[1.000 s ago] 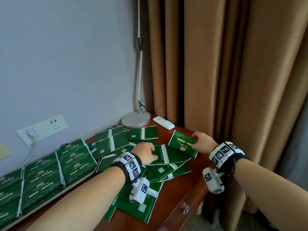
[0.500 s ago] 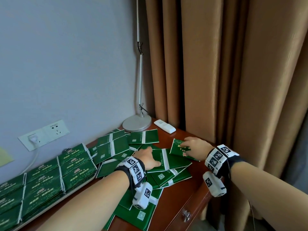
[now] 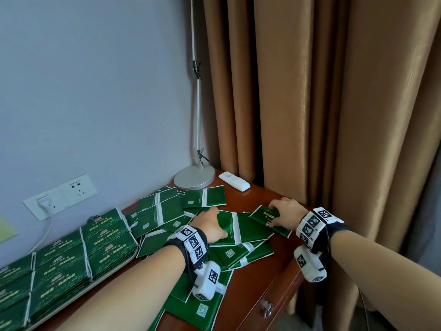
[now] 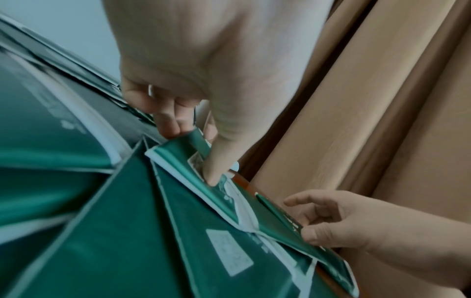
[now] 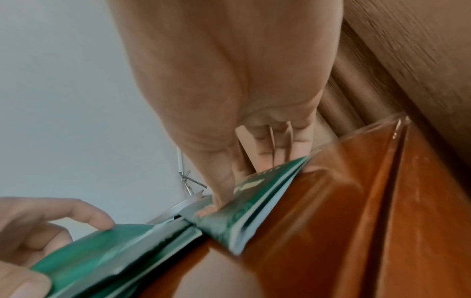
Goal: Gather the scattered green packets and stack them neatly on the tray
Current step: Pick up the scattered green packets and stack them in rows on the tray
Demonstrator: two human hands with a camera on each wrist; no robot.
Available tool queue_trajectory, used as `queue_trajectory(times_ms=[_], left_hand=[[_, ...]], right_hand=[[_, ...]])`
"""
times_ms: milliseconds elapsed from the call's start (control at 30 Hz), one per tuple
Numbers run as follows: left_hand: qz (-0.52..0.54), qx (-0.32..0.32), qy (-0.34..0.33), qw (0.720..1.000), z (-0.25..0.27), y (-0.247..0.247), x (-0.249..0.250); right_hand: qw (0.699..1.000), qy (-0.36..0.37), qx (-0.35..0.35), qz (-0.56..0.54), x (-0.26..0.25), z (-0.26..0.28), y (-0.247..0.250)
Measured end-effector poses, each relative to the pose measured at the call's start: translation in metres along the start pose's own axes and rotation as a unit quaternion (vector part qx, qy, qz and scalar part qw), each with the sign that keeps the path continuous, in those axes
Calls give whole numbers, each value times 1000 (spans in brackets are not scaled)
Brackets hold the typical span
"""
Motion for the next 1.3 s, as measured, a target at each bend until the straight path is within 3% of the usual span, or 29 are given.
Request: queue_trajectory(times_ms=[233,533,700,800,867,1100,1300], left_hand=[[100,31,-27,994,0,7,8],[170,41,-18,984,2,26,-9],[125,78,-59,987,11,48,-7],[119,34,-128,984,24,40,19],[116,12,-141,983,25,30,29],[-50,6,-57,997,20,15,8],[-71,-53,-35,995,23,-5,3]], right_hand=[[987,-102,-4,-121,27,3,7],[963,-96,36,-249,31,1,12],[949,-105,41,-293,31,-1,7],[943,-121,30,-308,36,0,0],[937,-136,29,-320,43,1,-4],[929,-162,13,-331,52,1,-8],[926,-166,19,-339,52,1,-6]])
Point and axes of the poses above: each hand's wrist, its own z-axis away from the middle knuckle, its own y-axis out of the back of the hand, x = y × z, the point moved 10 cm from there along -z, towards the middle knuckle, and after that the axes turned 11 degrees about -z, right-handed, at the moved point
